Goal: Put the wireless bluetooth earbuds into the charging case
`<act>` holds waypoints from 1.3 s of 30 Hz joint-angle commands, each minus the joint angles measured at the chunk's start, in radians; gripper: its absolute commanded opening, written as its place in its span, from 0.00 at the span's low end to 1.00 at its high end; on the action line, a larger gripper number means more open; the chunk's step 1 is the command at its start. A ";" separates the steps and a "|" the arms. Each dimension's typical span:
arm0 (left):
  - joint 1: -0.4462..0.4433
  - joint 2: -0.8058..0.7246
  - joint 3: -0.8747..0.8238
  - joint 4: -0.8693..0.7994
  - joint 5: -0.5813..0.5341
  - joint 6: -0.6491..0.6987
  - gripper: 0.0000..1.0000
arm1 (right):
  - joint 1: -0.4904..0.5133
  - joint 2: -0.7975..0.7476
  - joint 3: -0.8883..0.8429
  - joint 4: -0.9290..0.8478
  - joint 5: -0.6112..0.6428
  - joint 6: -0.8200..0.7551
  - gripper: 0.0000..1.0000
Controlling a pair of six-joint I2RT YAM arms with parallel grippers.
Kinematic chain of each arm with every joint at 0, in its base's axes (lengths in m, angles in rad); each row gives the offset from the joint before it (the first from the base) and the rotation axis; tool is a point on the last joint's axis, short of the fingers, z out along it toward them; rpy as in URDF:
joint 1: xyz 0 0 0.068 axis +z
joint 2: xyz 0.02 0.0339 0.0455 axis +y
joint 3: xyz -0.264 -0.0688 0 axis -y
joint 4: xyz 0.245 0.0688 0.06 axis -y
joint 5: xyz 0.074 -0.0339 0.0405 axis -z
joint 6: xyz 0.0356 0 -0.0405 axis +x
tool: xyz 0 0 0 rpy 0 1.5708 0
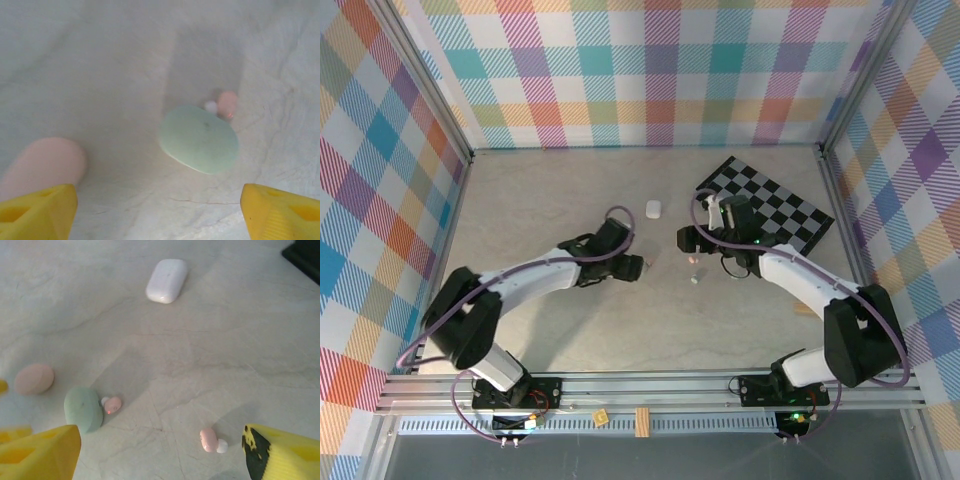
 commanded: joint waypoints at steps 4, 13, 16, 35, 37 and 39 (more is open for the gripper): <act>0.185 -0.136 -0.103 0.033 0.106 -0.100 0.86 | 0.142 -0.003 -0.039 0.075 -0.055 -0.271 0.84; 0.260 -0.216 -0.157 0.074 0.121 -0.124 0.91 | 0.302 0.240 0.113 0.003 0.053 -0.200 0.79; 0.273 -0.229 -0.177 0.076 0.126 -0.127 0.92 | 0.334 0.324 0.191 -0.044 0.099 -0.194 0.78; 0.343 -0.249 -0.232 0.099 0.179 -0.134 0.94 | 0.392 0.560 0.387 -0.151 0.202 -0.250 0.63; 0.343 -0.252 -0.231 0.099 0.178 -0.133 0.94 | 0.393 0.567 0.390 -0.153 0.211 -0.253 0.62; 0.343 -0.254 -0.231 0.097 0.179 -0.132 0.94 | 0.393 0.571 0.392 -0.154 0.219 -0.255 0.59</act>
